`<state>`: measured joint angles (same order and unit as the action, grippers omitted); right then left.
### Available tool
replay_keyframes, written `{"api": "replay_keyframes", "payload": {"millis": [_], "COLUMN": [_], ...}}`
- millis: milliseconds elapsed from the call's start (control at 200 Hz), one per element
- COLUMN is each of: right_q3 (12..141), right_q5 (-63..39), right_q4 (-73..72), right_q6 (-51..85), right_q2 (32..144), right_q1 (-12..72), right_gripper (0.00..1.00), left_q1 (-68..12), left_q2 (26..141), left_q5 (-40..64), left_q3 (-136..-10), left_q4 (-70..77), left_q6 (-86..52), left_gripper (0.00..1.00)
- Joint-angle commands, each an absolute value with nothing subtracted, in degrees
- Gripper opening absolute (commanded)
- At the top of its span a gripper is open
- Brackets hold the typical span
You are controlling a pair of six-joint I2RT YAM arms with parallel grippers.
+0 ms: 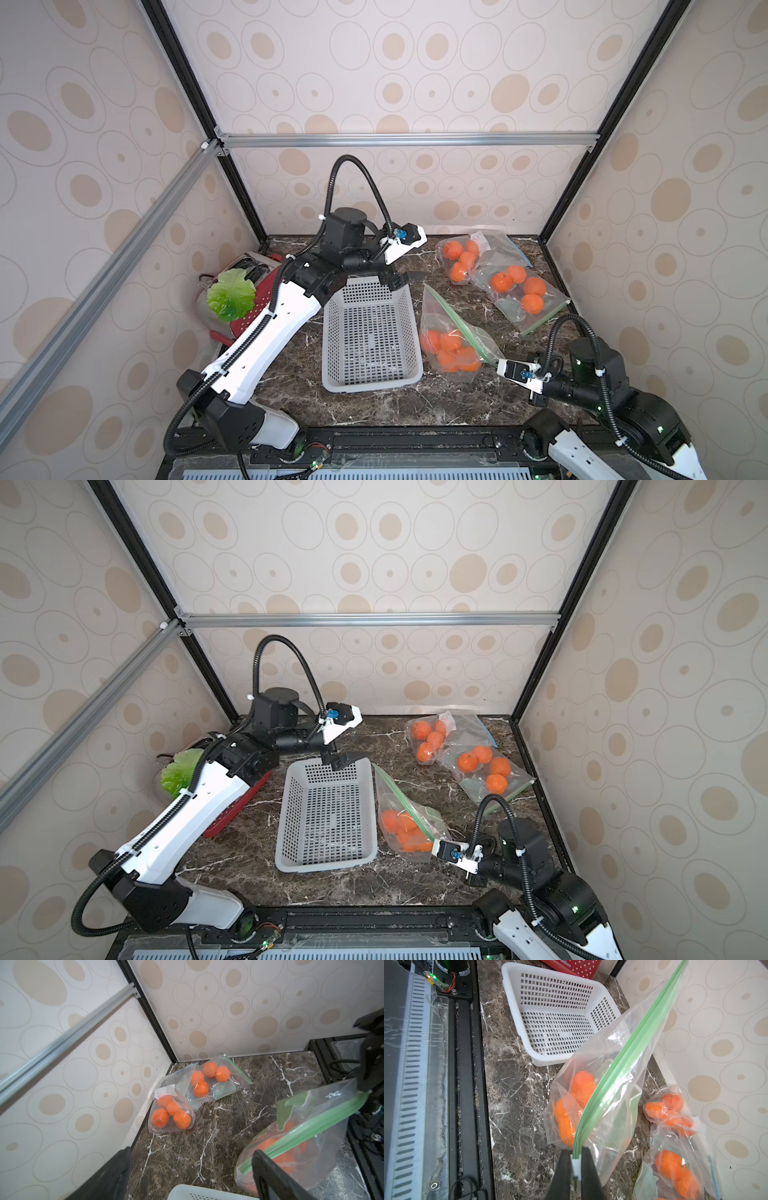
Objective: Open the zip-top bag and take out the orange
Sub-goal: Open the zipper of the food storage bag at the center of the board.
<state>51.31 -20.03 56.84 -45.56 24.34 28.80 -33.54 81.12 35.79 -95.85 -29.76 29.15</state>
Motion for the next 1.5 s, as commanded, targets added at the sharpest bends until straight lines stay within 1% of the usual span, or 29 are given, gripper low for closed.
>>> {"api": "replay_keyframes", "payload": {"millis": [0, 125, 210, 325, 496, 601, 756, 841, 976, 1107, 1177, 1272, 1347, 1387, 1417, 1497], "right_q3": [51.0, 51.0, 51.4, 51.4, 51.7, 51.9, 50.9, 50.9, 50.9, 50.7, 50.6, 51.0, 51.1, 51.0, 50.8, 49.6], "right_q5": [-23.9, -23.8, -24.4, -25.0, -25.8, -26.1, -25.4, -25.2, -25.1, -25.5, -25.6, -25.5, -25.4, -25.2, -24.6, -21.7], "right_q4": [52.9, 50.5, 51.4, 52.4, 52.1, 52.3, 52.4, 52.6, 52.6, 52.3, 52.1, 51.4, 50.5, 49.4, 48.3, 43.9], "right_q6": [-47.3, -44.5, -44.5, -44.8, -44.5, -44.4, -44.4, -44.5, -44.7, -44.7, -44.5, -43.5, -42.1, -40.9, -39.7, -34.9], "right_q2": [24.2, 23.6, 23.9, 23.9, 23.5, 23.6, 23.4, 23.2, 23.3, 23.6, 23.7, 23.7, 23.7, 23.6, 23.6, 23.0], "right_q1": [28.7, 28.6, 28.6, 28.6, 28.6, 28.6, 28.6, 28.6, 28.7, 28.6, 28.5, 28.6, 28.6, 28.6, 28.7, 28.6], "right_gripper": [0.03, 0.03, 0.03, 0.04, 0.04, 0.04, 0.05, 0.05, 0.05, 0.06, 0.06, 0.06, 0.07, 0.09, 0.14, 0.37], "left_q1": [-36.5, -44.8, -45.9, -48.2, -52.4, -53.6, -53.9, -54.2, -54.3, -55.2, -55.6, -56.1, -56.2, -56.3, -56.3, -56.1], "left_q2": [79.6, 80.9, 84.3, 90.4, 98.1, 100.8, 101.1, 101.4, 101.9, 102.6, 103.2, 104.2, 105.0, 105.4, 105.6, 106.0], "left_q5": [38.0, 27.7, 27.1, 26.9, 17.6, 15.8, 16.6, 16.0, 15.4, 15.3, 14.9, 14.5, 13.2, 11.9, 10.3, 3.6], "left_q3": [-99.8, -101.3, -105.0, -111.6, -116.9, -119.3, -119.8, -120.0, -121.1, -122.0, -122.0, -122.2, -122.7, -123.0, -123.0, -122.5], "left_q4": [-44.6, -51.4, -54.5, -59.8, -63.4, -66.3, -66.2, -65.7, -64.9, -65.2, -65.8, -66.8, -66.6, -65.0, -62.2, -52.9], "left_q6": [33.5, 42.8, 45.5, 50.5, 57.0, 58.8, 59.8, 60.2, 60.4, 60.5, 60.7, 60.6, 59.5, 57.7, 55.2, 48.1], "left_gripper": [0.93, 0.93, 0.91, 0.76, 0.64, 0.6, 0.59, 0.56, 0.44, 0.23, 0.15, 0.0, 0.0, 0.0, 0.0, 0.0]}}
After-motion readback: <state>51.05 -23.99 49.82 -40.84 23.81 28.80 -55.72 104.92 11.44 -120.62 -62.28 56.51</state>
